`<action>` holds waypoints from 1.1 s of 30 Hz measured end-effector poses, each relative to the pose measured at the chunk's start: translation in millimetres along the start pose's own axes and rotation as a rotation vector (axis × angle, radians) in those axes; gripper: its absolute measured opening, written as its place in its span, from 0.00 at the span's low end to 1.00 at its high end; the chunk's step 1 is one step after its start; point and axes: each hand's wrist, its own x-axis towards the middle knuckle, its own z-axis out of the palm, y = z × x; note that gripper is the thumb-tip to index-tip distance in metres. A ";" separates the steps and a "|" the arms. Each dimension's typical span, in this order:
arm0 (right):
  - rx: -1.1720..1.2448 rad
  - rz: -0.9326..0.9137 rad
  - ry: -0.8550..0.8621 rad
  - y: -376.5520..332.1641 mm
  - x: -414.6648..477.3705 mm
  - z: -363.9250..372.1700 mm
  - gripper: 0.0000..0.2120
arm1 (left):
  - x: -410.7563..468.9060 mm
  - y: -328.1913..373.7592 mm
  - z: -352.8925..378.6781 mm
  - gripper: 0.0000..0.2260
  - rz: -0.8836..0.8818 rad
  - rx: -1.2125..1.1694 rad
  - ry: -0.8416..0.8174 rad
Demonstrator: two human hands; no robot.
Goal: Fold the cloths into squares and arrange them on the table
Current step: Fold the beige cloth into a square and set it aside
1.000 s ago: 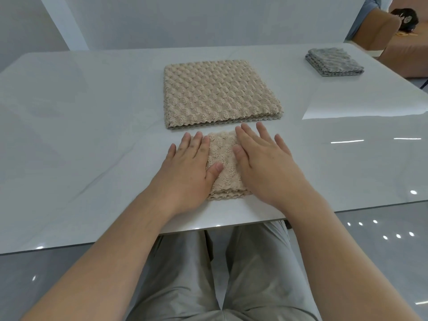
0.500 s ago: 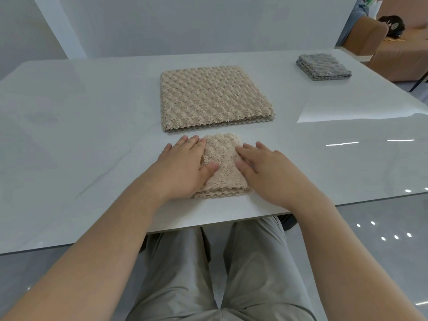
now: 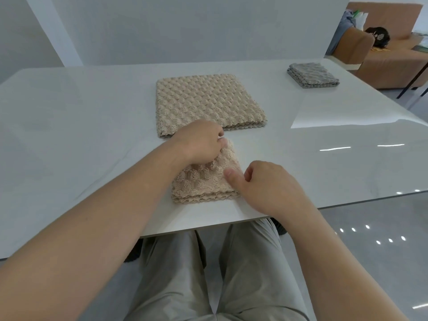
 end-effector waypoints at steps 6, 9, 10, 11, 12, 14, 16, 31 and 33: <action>0.036 -0.055 0.039 -6.0 3.0 10.7 0.26 | 11.3 8.7 -15.1 0.10 0.006 -0.080 -0.094; 0.138 -0.051 0.032 -5.5 3.5 11.1 0.22 | 13.3 4.5 -22.3 0.10 -0.021 -0.202 -0.135; 0.188 -0.048 0.038 -5.1 3.0 10.0 0.20 | 14.4 1.1 -24.6 0.10 -0.034 -0.263 -0.153; 0.243 -0.040 0.045 -4.4 2.6 8.1 0.19 | 15.8 -3.0 -26.7 0.10 -0.046 -0.343 -0.170; 0.304 -0.030 0.050 -3.5 2.3 5.4 0.18 | 16.8 -7.0 -28.9 0.10 -0.055 -0.433 -0.186; 0.424 -0.010 0.056 0.3 2.9 -0.5 0.16 | 18.5 -13.4 -32.9 0.10 -0.053 -0.590 -0.187; 0.599 0.015 0.052 5.3 5.6 -6.1 0.15 | 19.4 -16.7 -38.3 0.12 -0.047 -0.732 -0.171; 1.595 0.167 0.152 47.9 19.8 -49.7 0.12 | 31.9 54.8 -52.0 0.10 0.016 -1.135 -0.196; 1.595 0.168 0.234 61.1 23.8 -57.9 0.13 | 38.0 65.1 -47.0 0.09 0.011 -1.077 -0.316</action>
